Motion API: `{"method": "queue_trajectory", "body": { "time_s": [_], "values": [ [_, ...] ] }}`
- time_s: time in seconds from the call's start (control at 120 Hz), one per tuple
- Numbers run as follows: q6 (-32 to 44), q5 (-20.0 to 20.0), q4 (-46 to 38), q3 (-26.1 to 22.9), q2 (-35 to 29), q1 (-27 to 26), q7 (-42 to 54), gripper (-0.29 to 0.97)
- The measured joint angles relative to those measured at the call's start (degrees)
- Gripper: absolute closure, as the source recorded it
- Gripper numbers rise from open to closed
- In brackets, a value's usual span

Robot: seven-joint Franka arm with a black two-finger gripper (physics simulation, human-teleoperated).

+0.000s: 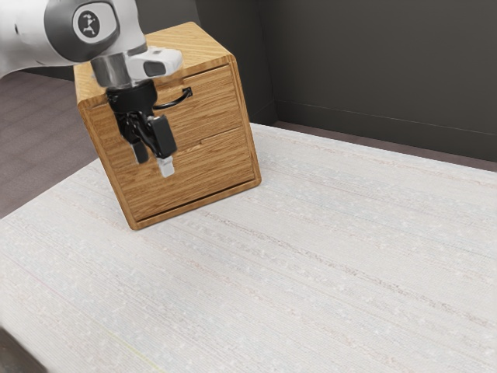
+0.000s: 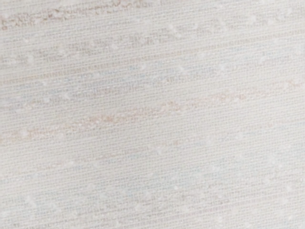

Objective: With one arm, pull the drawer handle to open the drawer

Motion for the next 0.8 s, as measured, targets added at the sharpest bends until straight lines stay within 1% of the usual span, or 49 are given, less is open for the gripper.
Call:
{"method": "queue_trajectory", "body": {
  "time_s": [0.033,0.117,0.242,0.408,0.65,0.683,0.758,0.8],
  "values": [
    [1.03,-0.30,-0.05,0.44,0.00,-0.16,1.01,0.00],
    [2.99,-2.60,-0.30,3.02,-0.01,0.32,3.31,0.00],
    [4.77,-4.27,-0.36,3.75,0.06,0.40,6.18,0.00],
    [4.55,-4.91,1.64,3.99,-0.48,0.34,9.15,0.00],
    [3.28,-4.91,1.72,4.33,-0.40,0.53,11.98,0.00],
    [3.11,-4.54,1.94,4.34,-1.15,0.68,12.18,0.00],
    [2.63,-3.22,4.25,4.16,-6.23,0.87,12.19,0.00],
    [2.97,-2.91,5.56,3.80,-7.77,1.17,12.09,0.00]
  ]
}}
